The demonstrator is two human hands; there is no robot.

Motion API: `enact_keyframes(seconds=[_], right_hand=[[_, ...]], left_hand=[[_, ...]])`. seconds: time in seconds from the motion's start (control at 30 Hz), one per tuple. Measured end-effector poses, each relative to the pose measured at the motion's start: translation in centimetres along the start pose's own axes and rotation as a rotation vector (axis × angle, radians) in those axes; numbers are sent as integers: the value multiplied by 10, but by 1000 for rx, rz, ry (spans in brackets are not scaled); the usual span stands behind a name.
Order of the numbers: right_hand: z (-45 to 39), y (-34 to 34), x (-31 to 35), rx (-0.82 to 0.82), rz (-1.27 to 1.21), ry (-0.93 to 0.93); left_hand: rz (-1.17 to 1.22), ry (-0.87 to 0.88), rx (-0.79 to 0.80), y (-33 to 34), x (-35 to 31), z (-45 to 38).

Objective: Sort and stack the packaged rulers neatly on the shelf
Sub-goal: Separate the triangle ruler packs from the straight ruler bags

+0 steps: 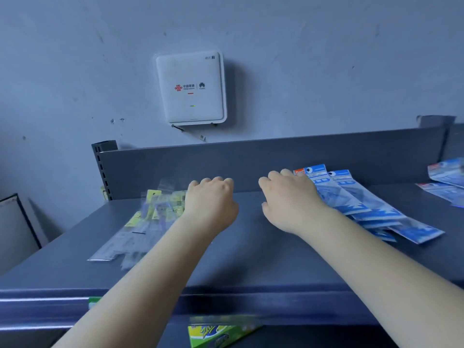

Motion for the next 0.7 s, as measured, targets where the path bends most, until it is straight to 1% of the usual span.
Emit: enact_keyframes(seconds=[0.2,0.33,0.47,0.7], right_hand=[[58,1,-67,19,24,98],[105,-1,-122,31,71,149],[153,-4,-177,48,140,171],[220,1,-264,48,87,213]], left_hand=[[29,122,-40,-5,-90,5],[79,177,-22,-9,-163,9],[70,216,-11,-9,-235,15],[95,266,-20,-9,-350,24]])
Point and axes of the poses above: each hand's wrist, its own z-axis away from the middle knuckle, its own y-axis out of the palm, x = y × z, the point moved 3 cm from there along -z, towards the middle knuckle, and after that the axes turned 14 degrees about -y, right-handed, at the moved point
